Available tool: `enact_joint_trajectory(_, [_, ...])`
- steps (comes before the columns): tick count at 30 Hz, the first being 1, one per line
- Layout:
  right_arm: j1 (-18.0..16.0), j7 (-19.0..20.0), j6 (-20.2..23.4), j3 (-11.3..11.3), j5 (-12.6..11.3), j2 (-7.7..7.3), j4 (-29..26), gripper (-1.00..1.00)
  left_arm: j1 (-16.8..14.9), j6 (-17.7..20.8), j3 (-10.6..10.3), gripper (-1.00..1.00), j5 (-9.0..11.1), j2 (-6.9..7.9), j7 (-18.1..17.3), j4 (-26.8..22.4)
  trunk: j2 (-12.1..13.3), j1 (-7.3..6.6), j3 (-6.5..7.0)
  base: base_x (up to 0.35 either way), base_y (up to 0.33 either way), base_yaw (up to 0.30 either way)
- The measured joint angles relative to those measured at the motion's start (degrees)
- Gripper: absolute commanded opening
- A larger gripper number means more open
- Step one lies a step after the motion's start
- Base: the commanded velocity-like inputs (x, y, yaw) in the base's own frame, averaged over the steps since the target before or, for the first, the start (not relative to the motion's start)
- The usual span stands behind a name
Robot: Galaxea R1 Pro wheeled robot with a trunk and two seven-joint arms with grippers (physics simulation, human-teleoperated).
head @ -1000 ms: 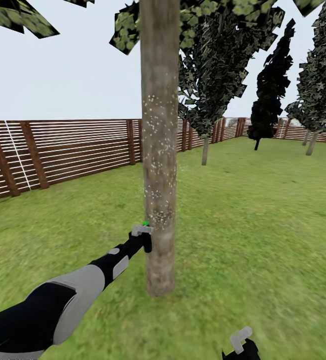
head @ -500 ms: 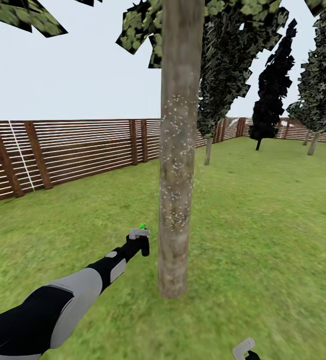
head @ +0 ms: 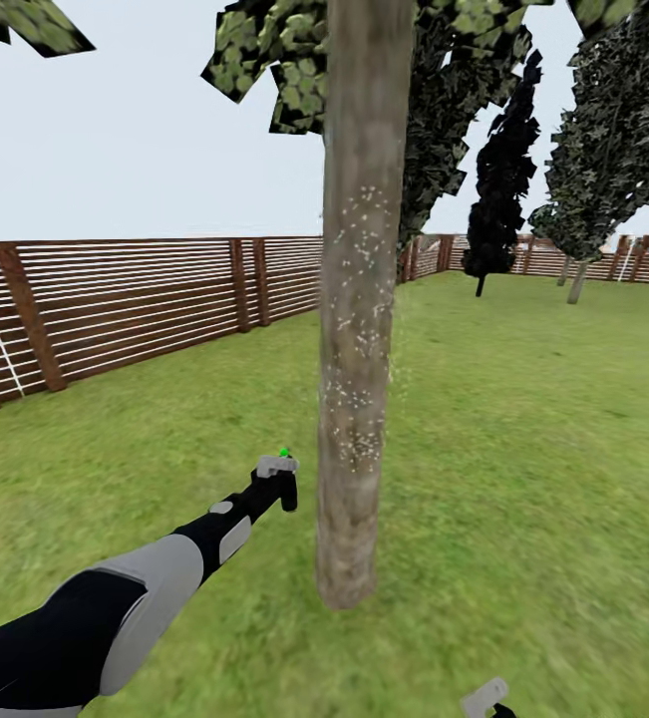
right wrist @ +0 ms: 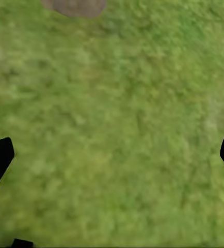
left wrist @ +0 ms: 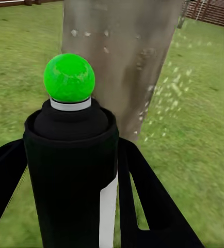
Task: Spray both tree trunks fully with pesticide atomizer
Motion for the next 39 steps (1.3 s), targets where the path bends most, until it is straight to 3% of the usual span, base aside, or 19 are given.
enact_joint_trajectory(13, [0.19,0.09,0.0,0.02,0.0,0.06,0.0,1.0,0.07,0.0,0.0,-1.0,-0.05,0.0,-0.01,0.02,0.0,0.0,0.33,0.103,0.35,-0.218])
enact_joint_trajectory(24, [0.44,0.09,0.0,0.02,0.0,0.09,0.0,1.0,6.55,0.09,-0.06,-1.0,-0.06,0.0,-0.09,0.06,0.0,0.0,0.72,0.098,0.35,-0.275])
enact_joint_trajectory(39, [0.68,0.09,0.0,0.02,0.0,0.09,0.0,1.0,6.91,0.09,0.02,-1.0,-0.05,0.6,-0.09,0.06,0.0,0.0,1.28,0.054,0.35,-0.245])
